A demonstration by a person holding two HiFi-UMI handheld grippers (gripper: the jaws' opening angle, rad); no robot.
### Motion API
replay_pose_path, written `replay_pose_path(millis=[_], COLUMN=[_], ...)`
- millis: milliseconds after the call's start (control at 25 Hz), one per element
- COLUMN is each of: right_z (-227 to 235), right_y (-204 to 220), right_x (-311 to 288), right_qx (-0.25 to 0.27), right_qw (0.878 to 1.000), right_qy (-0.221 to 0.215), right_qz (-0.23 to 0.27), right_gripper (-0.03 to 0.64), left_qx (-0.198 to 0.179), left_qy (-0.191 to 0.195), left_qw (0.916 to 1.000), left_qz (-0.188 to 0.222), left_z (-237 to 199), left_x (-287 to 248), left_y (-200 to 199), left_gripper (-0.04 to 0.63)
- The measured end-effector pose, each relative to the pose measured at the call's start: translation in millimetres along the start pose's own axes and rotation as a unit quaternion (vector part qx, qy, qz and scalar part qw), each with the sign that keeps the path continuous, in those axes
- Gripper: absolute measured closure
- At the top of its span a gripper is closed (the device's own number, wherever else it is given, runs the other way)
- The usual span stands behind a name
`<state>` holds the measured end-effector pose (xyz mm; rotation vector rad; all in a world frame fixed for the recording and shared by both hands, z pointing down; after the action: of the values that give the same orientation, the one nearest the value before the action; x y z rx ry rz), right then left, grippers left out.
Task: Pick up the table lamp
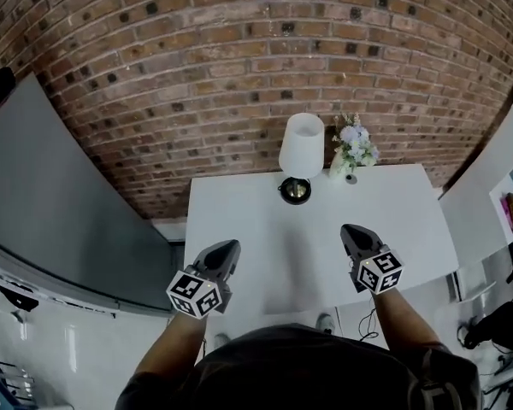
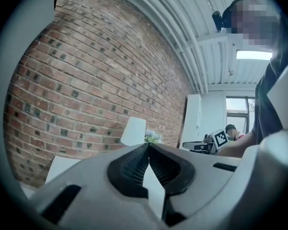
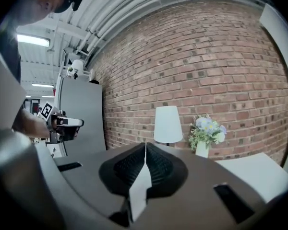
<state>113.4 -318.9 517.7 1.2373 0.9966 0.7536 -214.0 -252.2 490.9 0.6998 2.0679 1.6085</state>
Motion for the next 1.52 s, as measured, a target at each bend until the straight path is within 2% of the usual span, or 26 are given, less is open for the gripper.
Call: replay_pose_path(millis=[200,400,520,880,1320,1520], right_z=[-5,0,0,1,9,18], right_y=[4,14,21,54,106,116], right_x=[-14,-36,-53,-123,-223,-261], right_qx=[0.012,0.016,0.021,0.013,0.018,0.004], right_qw=[1.000,1.000,1.000,1.000,0.998,0.996], right_qy=[0.000,-0.006,-0.009,0.003,0.048,0.076], right_qz=[-0.002,-0.008,-0.014,-0.025,-0.045,-0.041], right_gripper=[0.596,0.503,0.475,0.462,0.459,0.409], left_qx=[0.004,0.013,0.011,0.007,0.018,0.020], left_qy=[-0.008,-0.012,-0.014,-0.018,-0.013,-0.009], left_qw=[0.9999,0.9998,0.9998,0.9997,0.9996,0.9995], left_qz=[0.006,0.006,0.001,-0.012,-0.018,-0.022], left_z=[-11,-19,-27,-69,-121,-136], left_x=[-3,-19,-29,-53,-75,-79], left_y=[8,24,35,72,136,157], left_gripper=[0.591,0.591,0.591,0.591,0.591,0.591])
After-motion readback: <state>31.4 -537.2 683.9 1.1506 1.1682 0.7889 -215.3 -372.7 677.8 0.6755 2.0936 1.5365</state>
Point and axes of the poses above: the fingertips, and each gripper's own axes: x backward along the fingers, z to its right, y out of its underside, the point moved 5 cm from there along x, backward along the fingers, and after that the axes turned 15 degrees about y, right-handed, at the moved point
